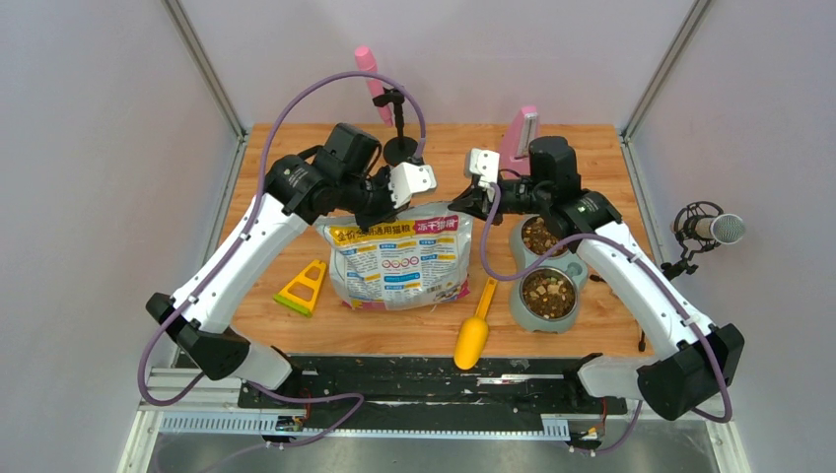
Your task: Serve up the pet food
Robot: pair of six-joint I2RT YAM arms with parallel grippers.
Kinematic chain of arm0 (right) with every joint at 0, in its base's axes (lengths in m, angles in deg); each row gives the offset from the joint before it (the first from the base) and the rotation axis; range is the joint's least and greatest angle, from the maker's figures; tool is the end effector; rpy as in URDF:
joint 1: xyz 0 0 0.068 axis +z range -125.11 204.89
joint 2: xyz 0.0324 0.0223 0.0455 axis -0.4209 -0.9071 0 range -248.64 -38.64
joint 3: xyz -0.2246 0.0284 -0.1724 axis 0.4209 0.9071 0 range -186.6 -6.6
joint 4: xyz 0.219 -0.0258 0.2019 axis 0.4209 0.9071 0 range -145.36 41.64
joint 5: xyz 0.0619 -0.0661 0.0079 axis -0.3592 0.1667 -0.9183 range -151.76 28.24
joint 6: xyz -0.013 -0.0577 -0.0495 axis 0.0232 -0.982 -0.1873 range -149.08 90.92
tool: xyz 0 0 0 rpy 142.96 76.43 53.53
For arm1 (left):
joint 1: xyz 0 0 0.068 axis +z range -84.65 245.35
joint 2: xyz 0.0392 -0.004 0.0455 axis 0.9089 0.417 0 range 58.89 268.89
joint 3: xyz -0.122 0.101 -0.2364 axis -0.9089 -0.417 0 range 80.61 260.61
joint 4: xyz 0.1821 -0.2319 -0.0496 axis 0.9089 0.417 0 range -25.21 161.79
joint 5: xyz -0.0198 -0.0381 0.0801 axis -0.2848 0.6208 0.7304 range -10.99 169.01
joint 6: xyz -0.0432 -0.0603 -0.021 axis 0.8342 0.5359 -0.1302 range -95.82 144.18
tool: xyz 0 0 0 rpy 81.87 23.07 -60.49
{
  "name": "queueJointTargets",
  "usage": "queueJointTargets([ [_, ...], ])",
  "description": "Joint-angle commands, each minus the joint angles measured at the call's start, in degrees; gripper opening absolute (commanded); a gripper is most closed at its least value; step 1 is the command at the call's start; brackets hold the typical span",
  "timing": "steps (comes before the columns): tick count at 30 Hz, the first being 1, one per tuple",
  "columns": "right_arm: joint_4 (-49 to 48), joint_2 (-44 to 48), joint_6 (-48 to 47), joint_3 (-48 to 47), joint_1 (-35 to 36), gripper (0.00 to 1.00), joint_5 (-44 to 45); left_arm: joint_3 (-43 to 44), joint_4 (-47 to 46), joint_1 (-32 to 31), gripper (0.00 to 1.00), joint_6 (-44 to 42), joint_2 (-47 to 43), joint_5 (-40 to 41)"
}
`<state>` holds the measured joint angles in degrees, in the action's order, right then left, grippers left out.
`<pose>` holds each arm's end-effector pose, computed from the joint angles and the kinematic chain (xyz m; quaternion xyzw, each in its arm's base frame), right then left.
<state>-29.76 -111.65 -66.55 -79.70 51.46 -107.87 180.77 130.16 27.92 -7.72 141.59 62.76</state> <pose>0.2756 0.1907 0.3866 -0.5898 0.5491 0.2830 0.5202 0.2512 -0.2153 0.4284 0.5672 0.7310 -0.1490 0.3488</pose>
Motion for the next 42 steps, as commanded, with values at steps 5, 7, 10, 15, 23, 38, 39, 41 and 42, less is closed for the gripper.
queueJointTargets([
  [5, 0.3, -0.9, -2.6, -1.2, -3.5, 0.0, 1.7, 2.4, -4.0, -0.4, 0.0, -1.4, -4.1, 3.1],
  [7, 0.6, -1.9, -3.3, -0.4, -3.5, 0.0, 1.8, -1.7, -5.7, -0.4, 0.0, -2.4, -4.8, 3.6],
  [10, 3.5, -3.2, -6.8, -0.6, -3.4, 0.05, 0.1, -6.7, -7.2, -0.4, 0.0, -3.8, -5.7, 4.0],
  [15, 6.5, -5.7, -10.6, -2.9, -2.6, 0.26, -4.4, -7.9, -8.1, -0.3, 0.0, -4.4, -5.6, 3.1],
  [23, 7.3, -10.4, -13.0, -8.0, 0.2, 0.41, -10.3, -8.4, -9.4, -0.3, 0.0, -5.1, -5.5, -0.5],
  [38, 7.0, -12.5, -9.0, -11.6, 3.6, 0.0, -9.3, -10.0, -12.8, -0.3, 0.0, -3.7, -7.6, 0.7],
  [39, 7.0, -12.5, -8.8, -11.7, 3.6, 0.01, -9.3, -10.1, -13.0, -0.3, 0.0, -3.6, -7.7, 0.7],
  [41, 7.0, -12.2, -8.9, -11.5, 3.6, 0.25, -9.8, -10.0, -13.0, -0.3, 0.0, -3.4, -7.8, 0.7],
  [42, 7.0, -12.1, -9.1, -11.5, 3.7, 0.32, -10.4, -10.0, -13.1, -0.3, 0.0, -3.4, -7.8, 0.5],
])
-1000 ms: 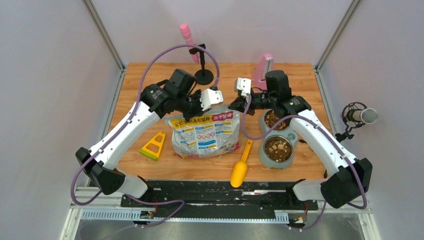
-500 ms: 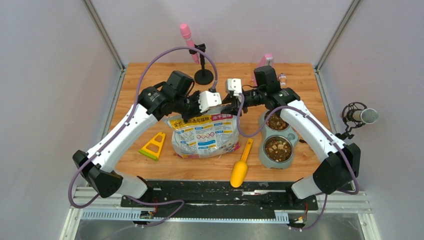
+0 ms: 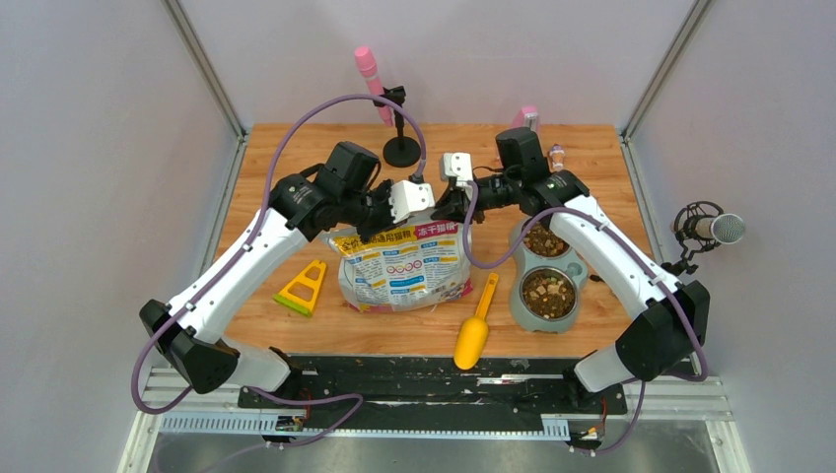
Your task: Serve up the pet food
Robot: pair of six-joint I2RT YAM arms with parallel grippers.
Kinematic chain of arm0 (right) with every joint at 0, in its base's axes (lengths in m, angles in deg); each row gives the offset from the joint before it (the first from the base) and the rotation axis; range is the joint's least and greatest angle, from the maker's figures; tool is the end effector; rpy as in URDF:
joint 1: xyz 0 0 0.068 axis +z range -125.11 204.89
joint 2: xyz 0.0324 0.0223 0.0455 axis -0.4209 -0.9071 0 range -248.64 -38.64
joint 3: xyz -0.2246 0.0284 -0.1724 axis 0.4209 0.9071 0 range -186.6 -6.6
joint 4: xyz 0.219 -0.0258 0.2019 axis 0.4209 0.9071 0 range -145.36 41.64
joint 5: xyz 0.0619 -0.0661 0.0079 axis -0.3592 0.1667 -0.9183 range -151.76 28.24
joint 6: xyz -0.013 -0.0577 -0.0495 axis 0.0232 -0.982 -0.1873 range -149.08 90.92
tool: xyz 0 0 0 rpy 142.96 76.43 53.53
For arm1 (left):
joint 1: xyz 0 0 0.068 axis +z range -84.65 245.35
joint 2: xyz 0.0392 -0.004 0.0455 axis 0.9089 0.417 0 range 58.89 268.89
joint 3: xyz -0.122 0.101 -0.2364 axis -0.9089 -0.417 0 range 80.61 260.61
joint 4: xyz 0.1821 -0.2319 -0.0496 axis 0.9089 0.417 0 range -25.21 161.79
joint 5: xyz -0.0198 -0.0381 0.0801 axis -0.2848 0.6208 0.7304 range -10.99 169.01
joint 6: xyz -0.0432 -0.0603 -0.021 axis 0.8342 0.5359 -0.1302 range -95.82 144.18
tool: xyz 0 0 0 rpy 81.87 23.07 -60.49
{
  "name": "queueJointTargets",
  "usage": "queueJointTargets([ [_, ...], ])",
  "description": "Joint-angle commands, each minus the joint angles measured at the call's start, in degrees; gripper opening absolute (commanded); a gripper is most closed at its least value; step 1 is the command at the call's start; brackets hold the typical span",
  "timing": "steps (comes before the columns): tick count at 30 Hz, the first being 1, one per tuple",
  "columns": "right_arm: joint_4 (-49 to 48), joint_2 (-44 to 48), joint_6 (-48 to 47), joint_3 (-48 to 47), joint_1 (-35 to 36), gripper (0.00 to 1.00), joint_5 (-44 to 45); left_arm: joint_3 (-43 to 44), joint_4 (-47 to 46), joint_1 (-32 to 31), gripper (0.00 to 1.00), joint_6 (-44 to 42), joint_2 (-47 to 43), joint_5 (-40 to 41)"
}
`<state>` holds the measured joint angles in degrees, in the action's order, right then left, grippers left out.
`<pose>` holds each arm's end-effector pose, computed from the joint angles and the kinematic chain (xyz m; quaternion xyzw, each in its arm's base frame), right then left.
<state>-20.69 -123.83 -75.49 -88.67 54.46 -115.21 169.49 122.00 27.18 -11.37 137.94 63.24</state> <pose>0.2991 0.2303 0.3638 -0.6496 0.5104 0.3419 0.4479 0.2490 -0.2183 0.3915 0.5934 0.7084 -0.1361 0.3570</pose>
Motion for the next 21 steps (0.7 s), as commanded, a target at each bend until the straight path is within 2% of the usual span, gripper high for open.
queueJointTargets([
  [1, -2.1, 0.2, -0.6, -2.4, 0.8, 0.38, -3.6, 1.3, -4.9, 0.4, 0.0, 0.3, -4.3, -0.3],
  [3, -2.1, 0.5, -1.7, -2.1, 1.2, 0.41, -4.1, 1.4, -5.1, 0.4, 0.0, 0.2, -4.3, -0.5],
  [6, -2.1, 0.1, -2.5, -2.3, 1.8, 0.4, -4.3, 1.6, -5.0, 0.4, 0.0, 0.3, -4.3, -0.6],
  [8, -2.1, -0.2, -2.6, -3.0, 2.2, 0.24, -4.6, 1.7, -5.1, 0.4, 0.0, 0.2, -4.1, -0.7],
  [10, -2.1, -0.5, -3.0, -3.2, 2.5, 0.02, -4.5, 1.8, -5.1, 0.4, 0.0, 0.2, -4.1, -0.7],
  [16, -0.9, 0.1, -4.3, -3.2, 2.6, 0.0, -2.2, 1.7, -5.4, 0.4, 0.0, 0.3, -4.1, -0.4],
  [17, -0.5, 0.5, -4.5, -3.1, 2.7, 0.01, -1.3, 1.7, -5.5, 0.4, 0.0, 0.3, -4.2, -0.3],
  [18, -0.2, 1.0, -5.0, -2.9, 2.6, 0.13, -0.3, 1.6, -5.5, 0.4, 0.0, 0.3, -4.3, -0.2],
  [19, 0.0, 1.6, -5.3, -2.3, 2.7, 0.33, 0.3, 1.5, -5.7, 0.4, 0.0, 0.4, -4.4, -0.1],
  [21, 0.2, 2.7, -6.6, -1.4, 2.8, 0.53, 0.1, 1.2, -6.1, 0.4, 0.0, 0.4, -4.7, -0.2],
])
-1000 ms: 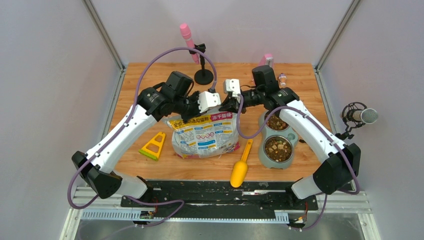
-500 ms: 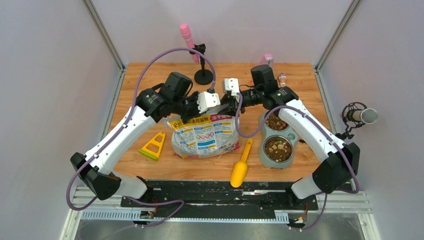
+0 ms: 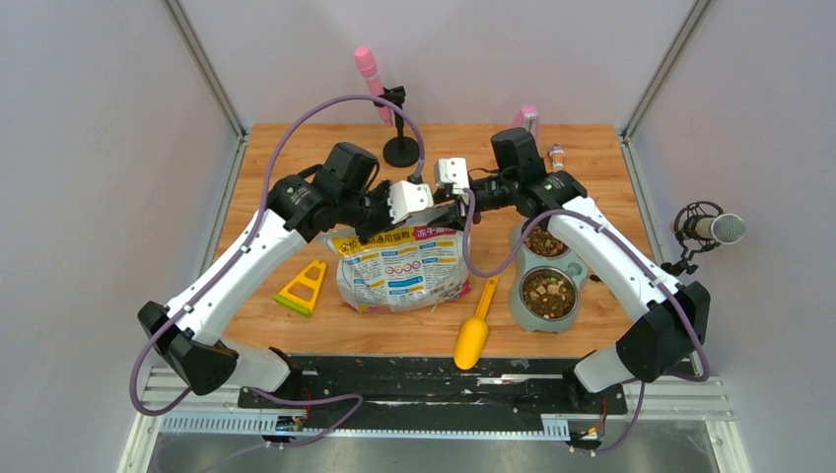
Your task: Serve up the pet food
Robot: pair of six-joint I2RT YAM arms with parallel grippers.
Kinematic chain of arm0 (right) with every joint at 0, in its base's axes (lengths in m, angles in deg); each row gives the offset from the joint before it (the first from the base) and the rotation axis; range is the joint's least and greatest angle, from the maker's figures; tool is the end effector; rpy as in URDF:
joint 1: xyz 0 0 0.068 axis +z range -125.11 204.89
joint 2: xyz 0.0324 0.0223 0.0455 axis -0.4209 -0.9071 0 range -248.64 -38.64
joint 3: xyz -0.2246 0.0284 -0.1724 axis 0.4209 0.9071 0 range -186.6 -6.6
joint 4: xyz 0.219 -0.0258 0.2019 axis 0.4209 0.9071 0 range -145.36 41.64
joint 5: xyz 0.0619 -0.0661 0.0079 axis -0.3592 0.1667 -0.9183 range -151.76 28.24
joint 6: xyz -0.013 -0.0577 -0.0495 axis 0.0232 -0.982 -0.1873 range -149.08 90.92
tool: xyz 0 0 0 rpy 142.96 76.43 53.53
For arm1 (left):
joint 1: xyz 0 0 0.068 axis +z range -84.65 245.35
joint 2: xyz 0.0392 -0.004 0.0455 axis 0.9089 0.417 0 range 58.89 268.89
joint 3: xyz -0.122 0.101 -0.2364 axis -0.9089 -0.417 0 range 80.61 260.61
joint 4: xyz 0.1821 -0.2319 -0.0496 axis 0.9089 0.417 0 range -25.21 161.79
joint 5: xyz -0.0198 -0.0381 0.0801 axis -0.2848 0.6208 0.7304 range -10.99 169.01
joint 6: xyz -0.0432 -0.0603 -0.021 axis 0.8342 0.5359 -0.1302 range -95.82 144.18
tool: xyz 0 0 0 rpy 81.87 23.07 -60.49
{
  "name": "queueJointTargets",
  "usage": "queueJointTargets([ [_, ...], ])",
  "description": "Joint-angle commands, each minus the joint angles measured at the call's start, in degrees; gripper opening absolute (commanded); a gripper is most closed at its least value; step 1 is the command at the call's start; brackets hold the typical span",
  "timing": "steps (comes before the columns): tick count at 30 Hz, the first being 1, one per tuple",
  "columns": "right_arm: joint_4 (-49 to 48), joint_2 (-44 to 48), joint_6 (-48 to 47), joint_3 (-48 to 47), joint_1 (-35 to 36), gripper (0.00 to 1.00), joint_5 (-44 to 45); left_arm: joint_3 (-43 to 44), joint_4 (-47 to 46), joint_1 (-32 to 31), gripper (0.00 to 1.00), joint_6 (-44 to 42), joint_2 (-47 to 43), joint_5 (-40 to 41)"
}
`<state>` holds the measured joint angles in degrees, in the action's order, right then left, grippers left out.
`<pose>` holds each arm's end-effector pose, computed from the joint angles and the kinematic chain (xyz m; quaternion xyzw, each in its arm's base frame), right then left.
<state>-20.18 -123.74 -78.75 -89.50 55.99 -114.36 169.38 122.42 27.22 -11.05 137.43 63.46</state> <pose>0.2931 0.2376 0.3685 -0.6703 0.4849 0.3278 0.4562 0.2469 -0.2160 0.3928 0.5908 0.7110 -0.1352 0.3566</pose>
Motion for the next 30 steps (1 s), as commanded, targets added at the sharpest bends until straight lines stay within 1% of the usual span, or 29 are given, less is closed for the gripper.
queueJointTargets([
  [1, -0.2, 2.9, -3.4, -0.3, 1.5, 0.57, -1.2, 1.2, -6.5, 0.3, 0.0, 0.0, -4.4, -0.9],
  [3, -0.3, 2.8, -3.2, -0.3, 2.2, 0.63, -1.6, 0.9, -6.9, 0.3, 0.0, -0.1, -4.8, -1.7],
  [5, -0.4, 2.4, -3.3, -0.7, 2.5, 0.65, -1.4, 0.6, -7.2, 0.3, 0.0, -0.1, -5.1, -2.2],
  [10, -0.4, 0.0, -2.3, -3.3, 2.6, 0.64, -2.8, 0.3, -7.8, 0.3, 0.0, 0.3, -5.7, -2.5],
  [14, -0.4, -1.5, -2.8, -3.7, 2.8, 0.61, -4.4, -0.2, -8.3, 0.3, 0.0, 0.3, -6.4, -3.2],
  [17, -0.5, -2.1, -3.4, -4.0, 3.5, 0.54, -4.1, -0.4, -8.6, 0.3, 0.0, 0.3, -6.7, -3.1],
  [20, -0.5, -2.3, -4.3, -4.1, 3.9, 0.44, -2.6, -0.5, -9.3, 0.4, 0.0, 0.5, -7.6, -3.0],
  [22, -0.4, -2.3, -4.5, -4.0, 4.0, 0.34, -2.3, -0.8, -9.6, 0.3, 0.0, 0.4, -8.1, -4.3],
  [23, -0.4, -2.1, -4.6, -4.0, 4.0, 0.26, -2.5, -0.7, -9.6, 0.4, 0.0, 0.3, -8.2, -4.4],
  [24, -0.4, -2.0, -4.5, -3.9, 4.0, 0.16, -2.8, -0.7, -9.7, 0.3, 0.0, 0.3, -8.1, -4.5],
  [26, -0.5, -1.6, -4.7, -3.6, 4.1, 0.01, -3.5, -0.6, -9.7, 0.4, 0.0, 0.5, -7.9, -4.0],
  [30, -0.4, -1.0, -5.0, -3.2, 4.2, 0.0, -3.3, -0.7, -9.6, 0.3, 0.0, 0.5, -7.7, -3.1],
])
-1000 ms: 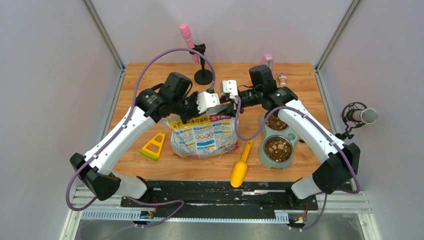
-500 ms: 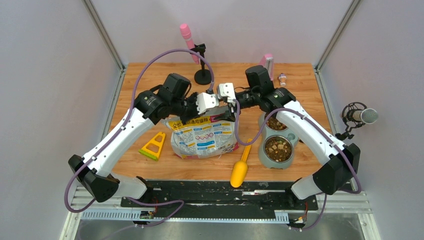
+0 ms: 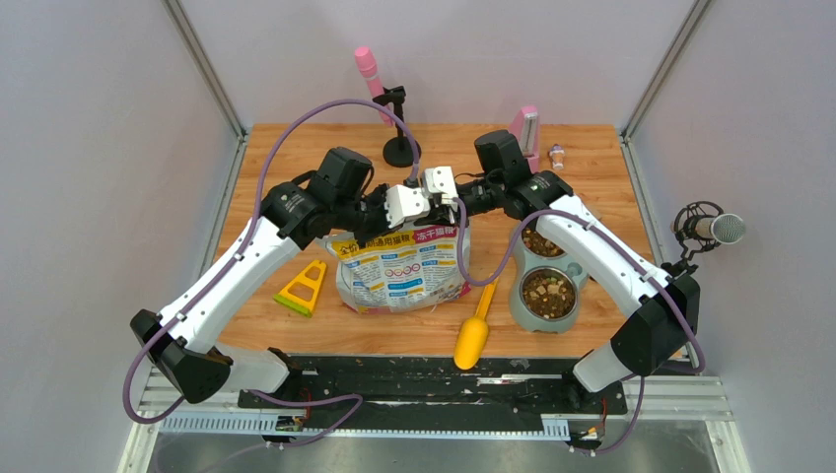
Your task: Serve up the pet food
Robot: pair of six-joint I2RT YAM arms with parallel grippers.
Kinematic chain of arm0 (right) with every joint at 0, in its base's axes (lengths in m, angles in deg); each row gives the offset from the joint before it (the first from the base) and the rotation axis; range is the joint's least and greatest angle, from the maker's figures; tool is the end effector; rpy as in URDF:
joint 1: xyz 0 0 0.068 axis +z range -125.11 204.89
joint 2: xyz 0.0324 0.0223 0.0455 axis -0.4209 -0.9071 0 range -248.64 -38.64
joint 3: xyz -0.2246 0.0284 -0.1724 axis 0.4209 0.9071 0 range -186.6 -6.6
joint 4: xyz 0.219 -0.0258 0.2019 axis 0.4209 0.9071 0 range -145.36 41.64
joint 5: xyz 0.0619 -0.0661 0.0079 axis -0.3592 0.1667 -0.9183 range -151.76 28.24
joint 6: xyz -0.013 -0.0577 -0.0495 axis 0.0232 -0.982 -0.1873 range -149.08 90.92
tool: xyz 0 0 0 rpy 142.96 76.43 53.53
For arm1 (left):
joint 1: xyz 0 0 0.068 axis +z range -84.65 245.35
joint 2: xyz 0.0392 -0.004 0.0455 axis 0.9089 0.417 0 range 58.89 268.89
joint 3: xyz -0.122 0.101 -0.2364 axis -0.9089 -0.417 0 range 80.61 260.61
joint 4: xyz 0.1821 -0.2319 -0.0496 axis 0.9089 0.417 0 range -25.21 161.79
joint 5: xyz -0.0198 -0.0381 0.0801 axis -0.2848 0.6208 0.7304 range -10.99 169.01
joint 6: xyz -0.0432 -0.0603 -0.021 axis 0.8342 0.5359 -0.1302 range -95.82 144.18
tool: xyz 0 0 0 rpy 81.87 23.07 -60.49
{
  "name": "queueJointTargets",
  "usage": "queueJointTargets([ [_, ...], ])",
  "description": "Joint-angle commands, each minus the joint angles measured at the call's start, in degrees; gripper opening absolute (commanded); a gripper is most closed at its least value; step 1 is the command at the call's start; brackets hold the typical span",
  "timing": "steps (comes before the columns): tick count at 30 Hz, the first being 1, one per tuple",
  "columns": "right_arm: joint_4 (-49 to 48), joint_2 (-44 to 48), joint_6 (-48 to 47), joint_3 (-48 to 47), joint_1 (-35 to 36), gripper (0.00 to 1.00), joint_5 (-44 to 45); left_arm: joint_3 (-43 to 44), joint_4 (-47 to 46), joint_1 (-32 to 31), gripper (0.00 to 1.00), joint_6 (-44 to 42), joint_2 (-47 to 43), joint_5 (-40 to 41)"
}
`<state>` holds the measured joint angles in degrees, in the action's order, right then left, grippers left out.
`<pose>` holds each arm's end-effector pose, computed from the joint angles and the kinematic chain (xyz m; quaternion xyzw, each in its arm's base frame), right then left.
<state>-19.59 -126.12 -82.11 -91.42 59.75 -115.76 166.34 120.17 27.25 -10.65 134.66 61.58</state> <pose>0.2841 0.2626 0.3661 -0.6989 0.4407 0.3424 0.4473 0.2382 -0.2116 0.3923 0.5898 0.7014 -0.1509 0.3708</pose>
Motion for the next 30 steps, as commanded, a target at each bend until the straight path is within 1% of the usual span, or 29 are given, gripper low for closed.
queueJointTargets([
  [1, -1.0, 1.5, -1.6, -1.2, 0.4, 0.0, -1.4, 2.3, -7.2, 0.4, 0.0, 0.0, -5.0, -1.1],
  [3, -1.0, 1.6, -1.1, -1.4, 0.4, 0.0, -0.7, 2.0, -6.6, 0.3, 0.0, -0.9, -5.3, 0.0],
  [5, -1.0, 2.0, -0.8, -1.3, 0.4, 0.0, -0.4, 1.6, -5.4, 0.4, 0.16, -2.0, -5.5, 2.0],
  [6, -1.1, 2.0, -0.6, -1.4, 0.4, 0.0, -0.2, 0.8, -4.5, 0.3, 0.32, -3.3, -5.6, 3.2],
  [7, -1.1, 2.1, -0.3, -1.5, 0.4, 0.0, 0.0, 0.2, -4.0, 0.3, 0.39, -4.3, -6.0, 3.7],
  [8, -1.1, 2.1, -0.1, -1.6, 0.4, 0.0, 0.2, -1.5, -2.9, 0.4, 0.47, -6.6, -6.3, 4.5],
  [10, -1.1, 2.2, 0.4, -1.9, 0.4, 0.0, 0.7, -3.6, -1.3, 0.4, 0.54, -10.3, -7.2, 5.4],
  [12, -1.0, 2.4, 0.5, -1.7, 0.3, 0.0, 0.9, -5.3, -0.6, 0.4, 0.57, -12.6, -8.2, 7.2],
  [15, -1.1, 2.7, 0.5, -1.4, 0.4, 0.0, 0.8, -8.2, -1.8, 0.5, 0.58, -14.2, -9.9, 9.7],
  [17, -1.0, 2.7, 0.5, -1.3, 0.4, 0.0, 0.6, -10.4, -4.8, 0.6, 0.55, -13.6, -10.6, 11.3],
  [20, -1.0, 2.8, 0.3, -1.3, 0.4, 0.0, 0.7, -12.1, -9.1, 1.2, 0.4, -10.9, -11.2, 14.4],
  [22, -0.8, 2.8, 0.0, -1.3, 0.4, 0.0, 0.9, -11.4, -9.6, 1.9, 0.19, -9.8, -11.3, 13.8],
  [23, -0.7, 3.0, -0.1, -1.3, 0.4, 0.0, 1.0, -10.9, -9.0, 2.2, 0.03, -9.1, -11.2, 12.5],
  [25, -0.3, 2.8, 0.1, -1.7, 0.5, 0.0, 1.9, -9.8, -8.6, 2.8, 0.0, -7.9, -11.3, 10.8],
  [27, 0.3, 2.5, 0.3, -2.2, 0.5, 0.02, 2.5, -9.2, -8.0, 2.9, 0.0, -7.4, -11.8, 8.6],
  [30, 0.5, 2.0, -0.6, -2.3, 1.0, 0.12, 1.9, -7.6, -6.6, 2.9, 0.0, -6.4, -12.0, 5.4],
])
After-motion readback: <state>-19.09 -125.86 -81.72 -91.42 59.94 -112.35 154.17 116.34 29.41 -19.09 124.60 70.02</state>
